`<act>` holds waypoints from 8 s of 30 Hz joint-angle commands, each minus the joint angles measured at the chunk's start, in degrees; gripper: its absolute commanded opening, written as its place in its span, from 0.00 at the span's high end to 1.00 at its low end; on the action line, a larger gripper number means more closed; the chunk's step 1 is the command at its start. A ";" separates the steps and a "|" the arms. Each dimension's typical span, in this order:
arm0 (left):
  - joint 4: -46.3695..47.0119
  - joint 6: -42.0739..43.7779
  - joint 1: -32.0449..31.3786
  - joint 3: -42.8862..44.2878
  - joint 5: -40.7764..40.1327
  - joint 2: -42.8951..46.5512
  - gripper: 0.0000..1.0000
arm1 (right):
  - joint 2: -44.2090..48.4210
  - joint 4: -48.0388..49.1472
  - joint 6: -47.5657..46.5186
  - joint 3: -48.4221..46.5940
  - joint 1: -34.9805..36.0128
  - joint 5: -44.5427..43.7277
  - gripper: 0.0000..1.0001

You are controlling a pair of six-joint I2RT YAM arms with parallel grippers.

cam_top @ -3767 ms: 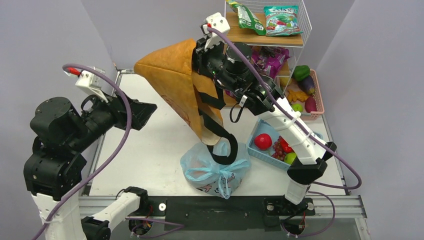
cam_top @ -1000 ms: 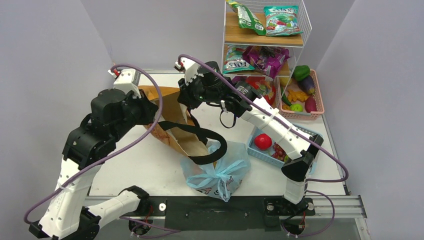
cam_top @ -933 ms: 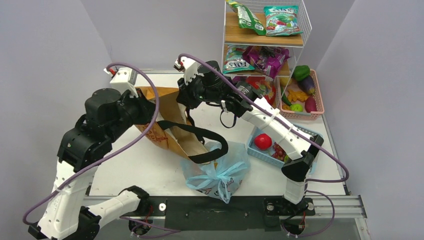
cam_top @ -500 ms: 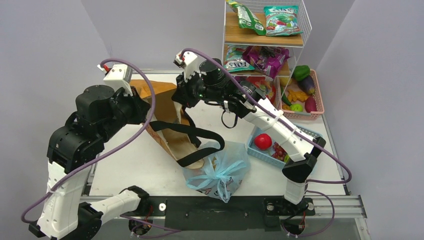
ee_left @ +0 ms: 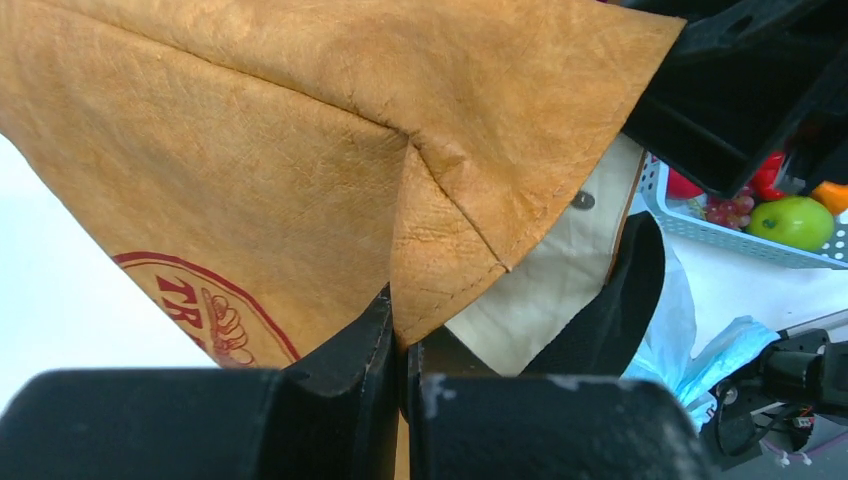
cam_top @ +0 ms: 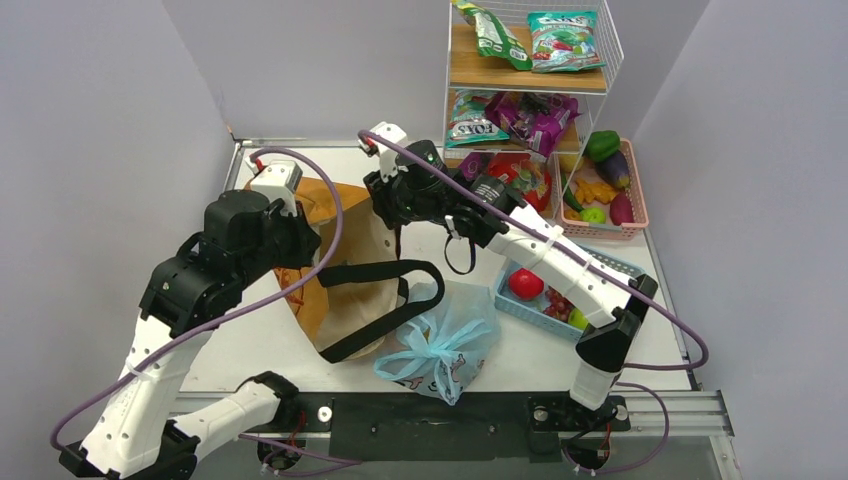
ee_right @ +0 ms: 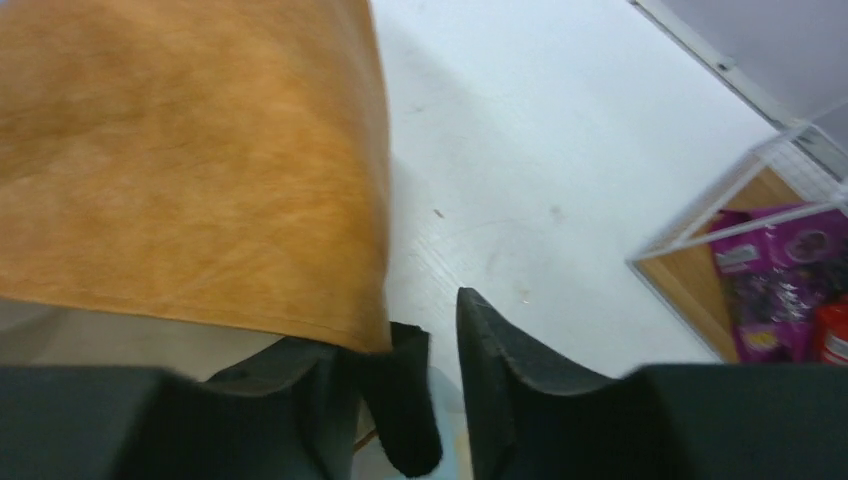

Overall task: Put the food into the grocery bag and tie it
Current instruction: Adjust the grocery bag at the center of the board, then pick up the snack from the shelf, then place the snack in the grocery bag.

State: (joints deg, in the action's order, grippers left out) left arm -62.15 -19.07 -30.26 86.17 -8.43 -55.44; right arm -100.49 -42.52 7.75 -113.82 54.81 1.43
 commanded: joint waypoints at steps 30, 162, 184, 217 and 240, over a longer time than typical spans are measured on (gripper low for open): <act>10.95 -8.39 0.73 -4.78 4.98 0.85 1.00 | 12.82 9.01 16.07 -3.14 -26.30 -4.99 0.05; 15.65 -1.33 25.96 4.61 26.87 -14.61 1.00 | -0.04 45.42 45.11 -4.60 -11.41 46.06 1.00; 16.72 -0.88 29.99 8.11 31.69 -18.15 1.00 | 0.07 47.77 46.84 3.26 -8.80 47.05 1.00; 15.62 -1.48 33.04 5.60 34.61 -15.64 1.00 | -6.91 18.33 30.10 -3.89 -15.88 38.06 0.14; 17.27 -2.89 33.78 3.71 36.81 -15.00 1.00 | 6.55 -0.68 13.84 12.60 -12.17 17.37 0.13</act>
State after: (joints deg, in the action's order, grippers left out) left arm -47.83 -21.10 2.85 88.97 26.68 -71.29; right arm -96.86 -40.53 25.98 -108.36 42.48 19.79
